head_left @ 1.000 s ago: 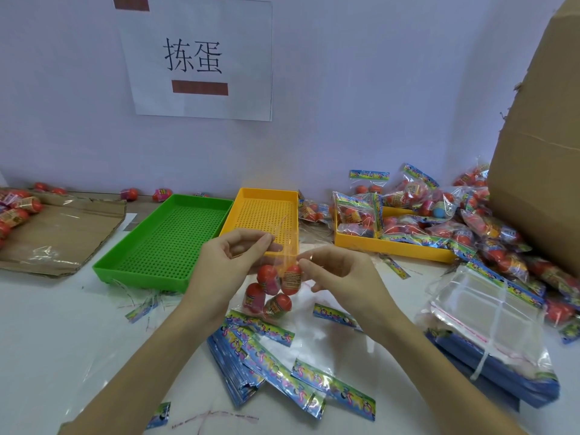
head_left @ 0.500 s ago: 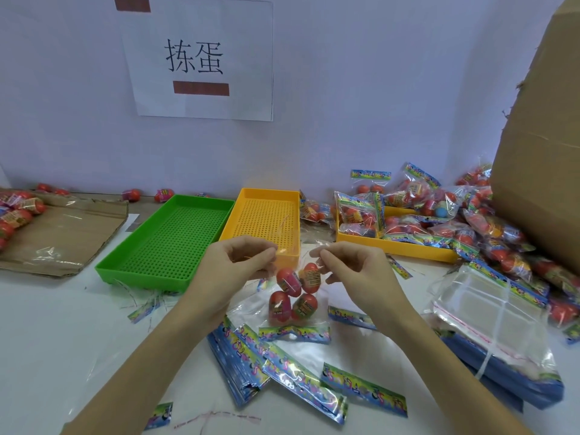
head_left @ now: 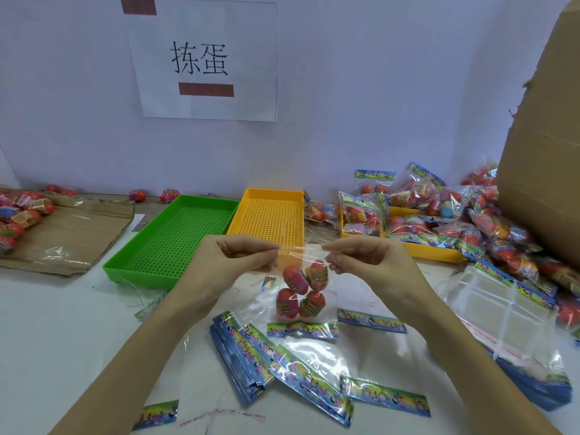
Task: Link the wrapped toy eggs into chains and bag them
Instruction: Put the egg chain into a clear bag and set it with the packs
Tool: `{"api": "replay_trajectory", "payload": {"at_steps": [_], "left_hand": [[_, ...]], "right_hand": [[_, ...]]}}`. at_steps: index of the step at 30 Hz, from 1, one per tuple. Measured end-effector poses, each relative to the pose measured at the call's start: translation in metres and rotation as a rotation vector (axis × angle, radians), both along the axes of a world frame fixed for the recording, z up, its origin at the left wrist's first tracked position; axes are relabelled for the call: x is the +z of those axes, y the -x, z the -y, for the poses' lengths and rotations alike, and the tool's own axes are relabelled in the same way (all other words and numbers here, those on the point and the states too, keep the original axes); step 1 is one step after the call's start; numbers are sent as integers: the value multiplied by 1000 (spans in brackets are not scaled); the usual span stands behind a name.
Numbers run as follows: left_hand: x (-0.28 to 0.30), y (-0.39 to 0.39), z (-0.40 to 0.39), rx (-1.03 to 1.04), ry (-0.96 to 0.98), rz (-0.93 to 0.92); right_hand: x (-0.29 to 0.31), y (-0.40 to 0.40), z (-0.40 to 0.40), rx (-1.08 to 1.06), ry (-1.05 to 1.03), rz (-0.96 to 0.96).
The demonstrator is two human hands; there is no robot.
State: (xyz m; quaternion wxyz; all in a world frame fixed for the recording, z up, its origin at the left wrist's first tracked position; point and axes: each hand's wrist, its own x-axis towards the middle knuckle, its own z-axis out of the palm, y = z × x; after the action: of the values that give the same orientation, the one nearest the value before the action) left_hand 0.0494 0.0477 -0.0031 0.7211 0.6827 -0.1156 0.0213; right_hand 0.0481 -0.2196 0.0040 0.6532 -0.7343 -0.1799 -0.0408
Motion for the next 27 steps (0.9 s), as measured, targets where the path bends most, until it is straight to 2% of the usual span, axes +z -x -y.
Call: {"api": "replay_trajectory", "payload": {"at_steps": [6,17,20,23,27], "left_hand": [[5,1,-8,-26,-182,221],[4,0,-14,-7,-419,426],[4,-1,-16,-10,-506,425],[6,1,-14,3,-474,368],[5,2,-11,27,-340,329]], "right_hand": [[-1,-2,3,20,29,11],[-2,-3,2,8,175,152],[-2,-2,0,-5,195,144],[-3,-1,-2,-8,98,97],[-7,2,-14,-81,-65,49]]}}
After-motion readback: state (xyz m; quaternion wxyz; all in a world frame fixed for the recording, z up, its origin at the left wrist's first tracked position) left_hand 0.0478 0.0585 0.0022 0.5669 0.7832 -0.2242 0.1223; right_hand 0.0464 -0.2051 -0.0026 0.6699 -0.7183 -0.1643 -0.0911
